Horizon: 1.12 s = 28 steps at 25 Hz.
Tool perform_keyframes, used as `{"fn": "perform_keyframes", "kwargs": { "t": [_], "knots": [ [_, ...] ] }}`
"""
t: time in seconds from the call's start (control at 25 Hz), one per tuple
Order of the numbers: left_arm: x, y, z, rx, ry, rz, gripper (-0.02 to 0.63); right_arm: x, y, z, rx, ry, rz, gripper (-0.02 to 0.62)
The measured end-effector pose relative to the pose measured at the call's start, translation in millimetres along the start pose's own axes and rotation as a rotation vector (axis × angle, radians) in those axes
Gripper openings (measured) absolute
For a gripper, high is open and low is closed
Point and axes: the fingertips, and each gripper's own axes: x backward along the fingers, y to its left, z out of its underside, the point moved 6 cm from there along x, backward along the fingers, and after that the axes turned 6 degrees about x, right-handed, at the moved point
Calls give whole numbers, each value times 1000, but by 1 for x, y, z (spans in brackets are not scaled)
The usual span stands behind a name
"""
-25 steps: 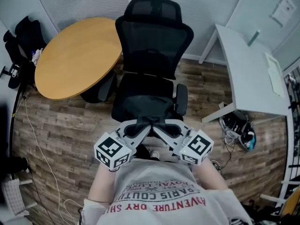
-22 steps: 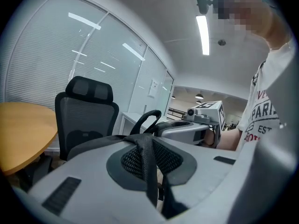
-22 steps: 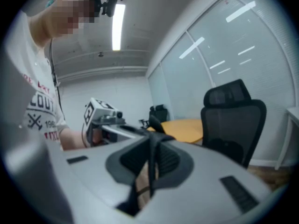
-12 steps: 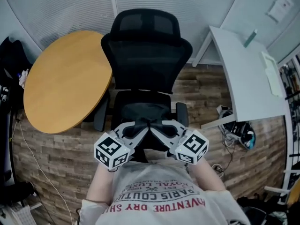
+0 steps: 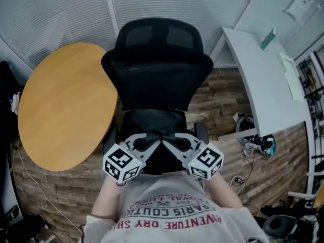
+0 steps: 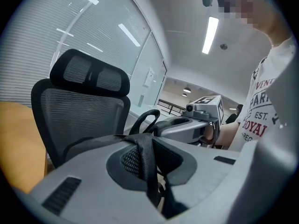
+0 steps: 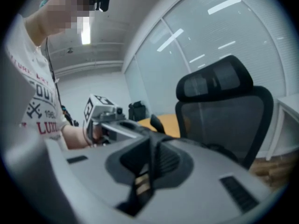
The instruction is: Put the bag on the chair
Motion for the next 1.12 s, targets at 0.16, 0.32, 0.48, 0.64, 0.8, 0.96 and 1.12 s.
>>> {"fn": "perform_keyframes", "kwargs": {
  "t": [0.16, 0.32, 0.48, 0.64, 0.8, 0.96, 1.12],
  "knots": [
    [-10, 29, -7, -34, 40, 6, 60, -20, -24, 0, -15, 17, 17, 48],
    [-25, 62, -13, -21, 51, 8, 60, -40, -50, 3, -44, 37, 42, 51],
    [-44, 88, -1, 37, 90, -2, 61, -57, -73, 21, -102, 86, 88, 54],
    [-56, 102, 21, 98, 149, -4, 61, -66, -81, 45, -157, 150, 98, 55],
    [-61, 107, 30, 108, 131, 16, 61, -66, -88, 54, -208, 133, 93, 55],
    [-70, 115, 40, 119, 137, 15, 61, -68, -97, 63, -244, 143, 90, 57],
    [-85, 136, 53, 161, 110, 34, 61, -74, -110, 85, -241, 176, 95, 58]
  ]
}}
